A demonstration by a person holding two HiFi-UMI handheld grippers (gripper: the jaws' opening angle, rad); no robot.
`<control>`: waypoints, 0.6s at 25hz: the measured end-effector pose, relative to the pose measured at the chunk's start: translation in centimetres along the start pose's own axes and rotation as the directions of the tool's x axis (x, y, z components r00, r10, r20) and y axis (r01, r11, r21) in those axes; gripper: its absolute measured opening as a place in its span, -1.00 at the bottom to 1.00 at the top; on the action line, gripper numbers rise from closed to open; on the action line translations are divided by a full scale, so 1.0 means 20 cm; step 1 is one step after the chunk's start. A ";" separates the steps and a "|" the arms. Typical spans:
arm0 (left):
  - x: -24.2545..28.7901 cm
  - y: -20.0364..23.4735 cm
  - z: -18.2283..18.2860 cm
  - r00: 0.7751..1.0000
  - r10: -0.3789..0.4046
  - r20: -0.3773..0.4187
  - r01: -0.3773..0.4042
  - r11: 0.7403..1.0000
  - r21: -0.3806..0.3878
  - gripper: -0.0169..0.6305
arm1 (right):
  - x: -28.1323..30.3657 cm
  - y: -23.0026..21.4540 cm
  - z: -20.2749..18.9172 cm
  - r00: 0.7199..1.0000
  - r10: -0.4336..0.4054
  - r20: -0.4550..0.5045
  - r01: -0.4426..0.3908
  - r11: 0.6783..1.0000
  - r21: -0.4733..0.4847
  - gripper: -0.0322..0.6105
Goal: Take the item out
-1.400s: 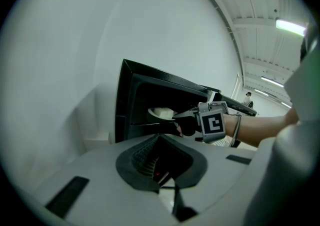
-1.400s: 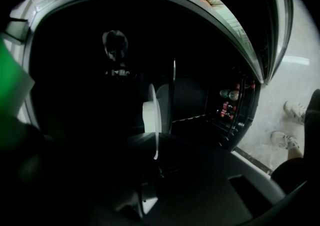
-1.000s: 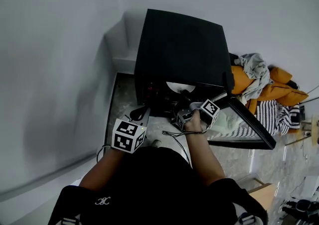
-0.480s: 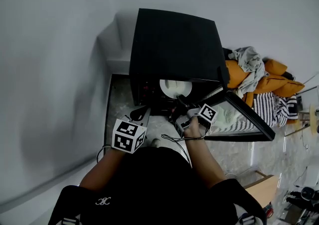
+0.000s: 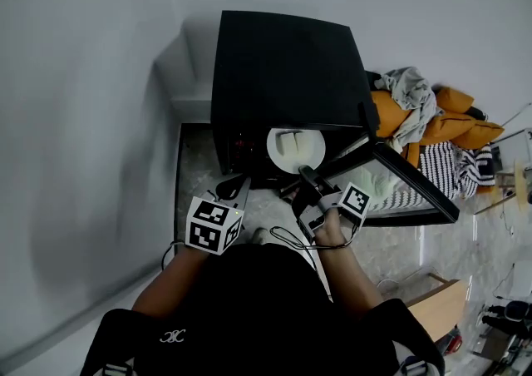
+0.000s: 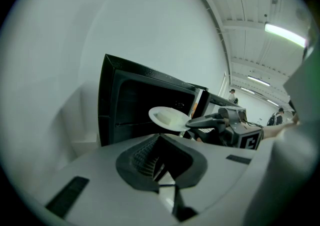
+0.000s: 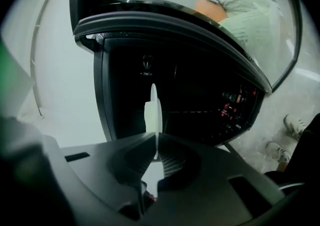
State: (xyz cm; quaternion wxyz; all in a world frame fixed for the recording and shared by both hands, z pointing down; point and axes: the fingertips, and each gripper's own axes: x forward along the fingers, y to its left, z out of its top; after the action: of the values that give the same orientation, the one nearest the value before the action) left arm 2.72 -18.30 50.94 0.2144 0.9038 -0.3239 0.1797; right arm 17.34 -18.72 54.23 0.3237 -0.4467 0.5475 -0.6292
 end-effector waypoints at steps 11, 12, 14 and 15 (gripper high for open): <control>0.03 -0.06 -0.01 0.998 -0.062 -0.021 0.062 0.998 0.024 -0.95 | -0.17 0.01 -0.12 1.000 0.015 0.003 -0.015 1.000 0.015 -0.83; 0.03 -0.07 -0.01 0.997 -0.068 -0.024 0.069 0.997 0.026 -0.95 | -0.19 0.01 -0.13 1.000 0.015 0.007 -0.015 1.000 0.014 -0.83; 0.04 -0.09 -0.02 0.996 -0.083 -0.029 0.084 0.996 0.030 -0.95 | -0.23 0.01 -0.13 1.000 0.017 0.018 -0.018 1.000 0.015 -0.83; 0.05 -0.10 -0.02 0.995 -0.091 -0.032 0.092 0.995 0.033 -0.95 | -0.25 0.00 -0.13 0.999 0.020 0.025 -0.021 1.000 0.019 -0.83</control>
State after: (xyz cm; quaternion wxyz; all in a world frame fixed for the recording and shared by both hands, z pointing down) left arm 4.72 -17.16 51.21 0.2117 0.9183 -0.2759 0.1891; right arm 16.89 -13.30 53.17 0.3411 -0.4457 0.5420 -0.6255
